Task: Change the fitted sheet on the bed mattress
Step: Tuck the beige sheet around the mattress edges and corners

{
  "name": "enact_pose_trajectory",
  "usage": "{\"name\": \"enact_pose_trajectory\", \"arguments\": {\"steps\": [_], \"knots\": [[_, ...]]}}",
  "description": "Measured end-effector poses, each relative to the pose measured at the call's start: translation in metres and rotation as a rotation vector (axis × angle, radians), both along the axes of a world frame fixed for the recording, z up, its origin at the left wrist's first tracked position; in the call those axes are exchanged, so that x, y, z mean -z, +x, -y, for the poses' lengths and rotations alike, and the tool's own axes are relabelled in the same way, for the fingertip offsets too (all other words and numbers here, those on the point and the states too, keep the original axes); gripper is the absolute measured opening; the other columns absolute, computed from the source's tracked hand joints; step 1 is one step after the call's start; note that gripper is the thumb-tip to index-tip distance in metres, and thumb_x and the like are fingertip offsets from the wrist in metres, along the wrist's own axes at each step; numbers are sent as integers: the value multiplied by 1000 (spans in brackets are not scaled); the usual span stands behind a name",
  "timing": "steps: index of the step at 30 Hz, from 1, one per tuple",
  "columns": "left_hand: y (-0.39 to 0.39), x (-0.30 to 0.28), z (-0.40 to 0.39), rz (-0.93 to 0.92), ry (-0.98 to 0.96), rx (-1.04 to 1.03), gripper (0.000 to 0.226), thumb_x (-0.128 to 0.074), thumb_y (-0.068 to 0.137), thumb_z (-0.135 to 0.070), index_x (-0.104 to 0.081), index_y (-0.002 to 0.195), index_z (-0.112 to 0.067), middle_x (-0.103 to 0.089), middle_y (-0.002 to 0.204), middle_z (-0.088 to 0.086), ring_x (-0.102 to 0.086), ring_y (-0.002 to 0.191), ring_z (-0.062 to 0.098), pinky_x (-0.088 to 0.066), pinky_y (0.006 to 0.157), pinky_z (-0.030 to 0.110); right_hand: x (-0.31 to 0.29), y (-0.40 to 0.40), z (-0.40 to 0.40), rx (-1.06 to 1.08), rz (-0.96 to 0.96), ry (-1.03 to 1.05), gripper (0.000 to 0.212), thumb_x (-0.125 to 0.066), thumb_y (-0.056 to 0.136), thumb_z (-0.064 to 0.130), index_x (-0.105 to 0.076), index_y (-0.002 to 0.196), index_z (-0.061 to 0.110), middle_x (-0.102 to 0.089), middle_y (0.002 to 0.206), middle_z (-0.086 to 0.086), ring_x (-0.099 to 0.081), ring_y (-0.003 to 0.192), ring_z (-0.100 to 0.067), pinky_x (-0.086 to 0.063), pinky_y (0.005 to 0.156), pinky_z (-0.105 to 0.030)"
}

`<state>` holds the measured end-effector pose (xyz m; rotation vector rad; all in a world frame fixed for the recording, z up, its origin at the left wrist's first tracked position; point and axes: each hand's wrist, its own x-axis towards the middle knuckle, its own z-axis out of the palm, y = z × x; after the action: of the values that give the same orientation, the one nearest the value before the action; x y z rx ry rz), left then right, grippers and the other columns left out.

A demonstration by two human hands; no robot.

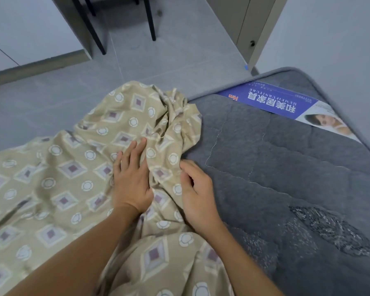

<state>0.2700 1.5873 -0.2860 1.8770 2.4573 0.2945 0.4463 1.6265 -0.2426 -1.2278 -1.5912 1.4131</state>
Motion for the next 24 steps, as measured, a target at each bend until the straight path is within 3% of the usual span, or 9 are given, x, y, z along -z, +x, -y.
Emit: {"name": "enact_pose_trajectory", "arguments": {"steps": [2, 6, 10, 13, 17, 22, 24], "knots": [[1, -2, 0, 16, 14, 1, 96, -73, 89, -44, -19, 167, -24, -20, 171, -4, -13, 161, 22, -12, 128, 53, -7, 0, -3, 21, -79, -151, 28, -59, 101, 1, -74, 117, 18, -73, 119, 11, -67, 115, -7, -53, 104, -32], [-1, -1, 0, 8, 8, 12, 95, -72, 90, -46, -19, 166, -24, -17, 172, -5, -10, 161, 21, -11, 129, 52, -19, 1, -13, -108, -114, -350, 24, -73, 94, 13, -67, 113, 26, -77, 112, 8, -72, 107, -9, -58, 98, -39], [-1, 1, 1, 26, 35, 25, 82, -57, 93, -50, -27, 164, -24, -21, 172, -1, -14, 161, 24, -10, 128, 53, -19, -4, -9, -152, -54, -313, 47, -74, 95, 24, -56, 136, 39, -67, 131, 22, -61, 123, 5, -49, 109, -29], [-2, 1, 1, 42, 56, 28, 70, -42, 98, -53, -32, 163, -29, -24, 172, 1, -18, 160, 26, -14, 127, 56, -20, 15, -21, -67, -30, -334, 45, -71, 98, 21, -55, 138, 35, -67, 130, 21, -62, 120, 6, -51, 110, -35], [-3, -1, 4, 71, 43, 30, 69, -37, 99, -56, -28, 164, -34, -22, 172, -1, -14, 161, 25, -12, 127, 56, -27, 59, -47, -110, 282, -187, 24, -72, 95, 36, -57, 113, 29, -70, 110, 15, -66, 109, -12, -55, 98, -48], [-3, -2, 4, 87, 39, 39, 71, -35, 99, -57, -29, 164, -31, -22, 172, 0, -14, 161, 25, -12, 128, 54, -62, 102, -119, -87, 624, 44, 35, -71, 91, 48, -45, 87, 24, -64, 87, 3, -60, 94, -30, -46, 78, -44], [-3, -3, 4, 92, 35, 42, 71, -34, 99, -58, -29, 164, -31, -21, 173, 1, -13, 161, 25, -12, 128, 55, -77, 121, -163, -24, 728, 98, 38, -72, 91, 53, -46, 89, 25, -63, 87, 3, -58, 94, -29, -40, 73, -41]]}}
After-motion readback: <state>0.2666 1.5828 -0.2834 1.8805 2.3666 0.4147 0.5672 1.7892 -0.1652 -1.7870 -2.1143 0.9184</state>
